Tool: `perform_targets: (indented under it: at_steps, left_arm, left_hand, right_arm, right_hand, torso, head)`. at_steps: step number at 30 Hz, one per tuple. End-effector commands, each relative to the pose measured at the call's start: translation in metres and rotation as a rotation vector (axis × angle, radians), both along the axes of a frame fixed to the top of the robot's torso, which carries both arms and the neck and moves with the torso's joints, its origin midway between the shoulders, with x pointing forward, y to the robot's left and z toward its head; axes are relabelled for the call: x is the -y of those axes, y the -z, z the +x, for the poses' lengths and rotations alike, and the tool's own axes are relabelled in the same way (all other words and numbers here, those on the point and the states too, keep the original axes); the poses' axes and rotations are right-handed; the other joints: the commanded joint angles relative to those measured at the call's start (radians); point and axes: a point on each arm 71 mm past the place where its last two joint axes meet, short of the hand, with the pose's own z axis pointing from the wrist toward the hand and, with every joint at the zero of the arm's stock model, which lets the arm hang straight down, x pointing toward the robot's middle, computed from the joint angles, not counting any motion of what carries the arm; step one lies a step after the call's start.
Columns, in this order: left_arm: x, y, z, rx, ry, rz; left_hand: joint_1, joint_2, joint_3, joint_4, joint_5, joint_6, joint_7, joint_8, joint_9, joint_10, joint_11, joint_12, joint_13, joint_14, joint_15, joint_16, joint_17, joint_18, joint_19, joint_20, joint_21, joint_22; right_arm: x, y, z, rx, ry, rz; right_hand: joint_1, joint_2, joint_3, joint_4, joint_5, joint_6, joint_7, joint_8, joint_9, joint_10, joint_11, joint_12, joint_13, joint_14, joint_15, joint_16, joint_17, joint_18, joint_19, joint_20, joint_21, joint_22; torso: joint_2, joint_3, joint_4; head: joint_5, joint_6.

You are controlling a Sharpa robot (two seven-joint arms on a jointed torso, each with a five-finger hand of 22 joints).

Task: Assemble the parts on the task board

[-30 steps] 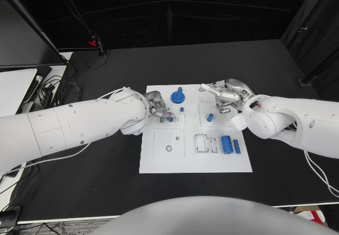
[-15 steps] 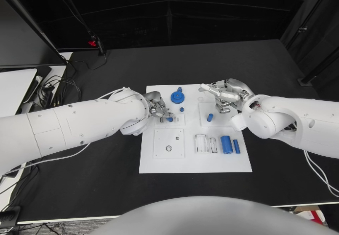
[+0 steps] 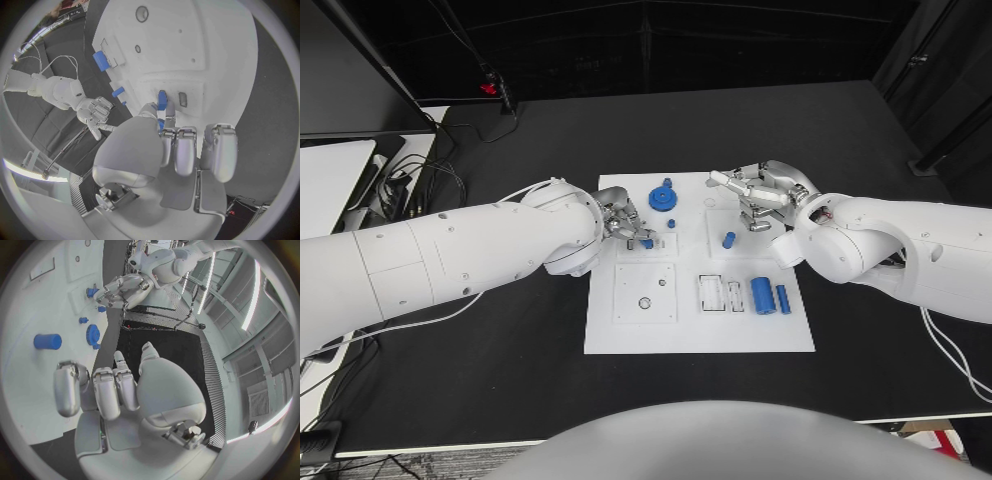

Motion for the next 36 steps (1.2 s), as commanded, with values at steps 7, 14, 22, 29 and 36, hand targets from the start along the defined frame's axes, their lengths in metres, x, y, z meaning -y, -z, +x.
perform_targets:
  at_steps: [7, 14, 22, 29, 36]
  left_arm:
    - [0.0002, 0.0028, -0.0018, -0.013, 0.011, 0.012]
    - [-0.0007, 0.0033, -0.0024, -0.019, 0.01, 0.017]
    - [-0.0025, 0.0035, -0.0024, -0.021, 0.006, 0.018]
    - [-0.0045, 0.003, -0.0026, -0.014, -0.002, 0.012]
    - [-0.0053, 0.0022, -0.0029, -0.005, -0.006, 0.003]
  left_hand:
    - [-0.089, 0.007, -0.037, 0.0, -0.021, -0.019, 0.003, 0.022, -0.009, 0.116, 0.001, 0.001, 0.221, 0.103, 0.011, 0.001, 0.263, 0.009, 0.056, 0.01, -0.002, 0.243]
    - [-0.106, 0.018, -0.043, -0.001, -0.024, -0.011, -0.003, 0.05, -0.001, 0.116, -0.004, 0.001, 0.221, 0.103, 0.009, 0.001, 0.263, 0.009, 0.054, 0.01, -0.003, 0.243]
    - [-0.097, 0.025, -0.039, -0.002, -0.014, -0.008, -0.011, 0.073, 0.009, 0.116, -0.01, 0.001, 0.221, 0.103, 0.004, 0.001, 0.263, 0.01, 0.054, 0.008, -0.004, 0.242]
    - [-0.103, 0.033, -0.039, 0.0, -0.006, -0.007, -0.014, 0.092, 0.018, 0.116, -0.013, 0.001, 0.221, 0.103, 0.001, 0.001, 0.263, 0.01, 0.053, 0.005, -0.005, 0.242]
    - [-0.114, 0.035, -0.043, 0.0, -0.003, -0.014, -0.015, 0.109, 0.03, 0.116, -0.015, 0.001, 0.221, 0.103, -0.001, 0.001, 0.263, 0.01, 0.053, 0.003, -0.004, 0.242]
  right_arm:
    - [-0.001, -0.0011, -0.0002, 0.005, -0.008, 0.007]
    - [-0.0009, -0.0011, -0.0003, 0.004, -0.008, 0.007]
    - [-0.0008, -0.001, -0.0001, 0.005, -0.007, 0.006]
    - [-0.0006, -0.001, 0.0, 0.005, -0.006, 0.006]
    - [-0.0003, -0.0009, 0.0002, 0.005, -0.005, 0.006]
  right_hand:
    - [-0.001, 0.009, -0.005, 0.0, 0.0, -0.004, 0.018, 0.007, 0.001, 0.104, 0.008, 0.003, 0.263, 0.104, 0.006, 0.002, 0.263, 0.009, -0.005, 0.001, -0.002, 0.194]
    - [-0.001, 0.009, -0.005, 0.0, 0.0, -0.004, 0.018, 0.007, 0.001, 0.104, 0.008, 0.003, 0.263, 0.104, 0.006, 0.002, 0.263, 0.009, -0.005, 0.001, -0.002, 0.194]
    - [0.0, 0.01, -0.005, 0.0, 0.0, -0.004, 0.018, 0.008, 0.001, 0.104, 0.008, 0.003, 0.263, 0.104, 0.006, 0.002, 0.263, 0.009, -0.004, 0.002, -0.001, 0.195]
    - [0.0, 0.01, -0.005, 0.0, 0.0, -0.004, 0.018, 0.008, 0.001, 0.104, 0.008, 0.003, 0.263, 0.104, 0.006, 0.002, 0.263, 0.009, -0.004, 0.002, -0.001, 0.195]
    - [0.0, 0.011, -0.006, 0.0, 0.0, -0.004, 0.018, 0.009, 0.001, 0.104, 0.008, 0.003, 0.263, 0.104, 0.006, 0.002, 0.263, 0.009, -0.005, 0.002, -0.002, 0.194]
  torso:
    - [0.0, 0.0004, -0.0003]
    - [0.0, 0.0005, 0.0003]
    - [0.0, 0.0007, 0.0005]
    - [0.0, 0.0001, 0.0004]
    - [0.0, 0.0002, 0.0001]
  head:
    - [-0.001, 0.0]
    - [-0.001, 0.0]
    - [-0.002, 0.0]
    - [-0.002, 0.0]
    - [-0.001, 0.0]
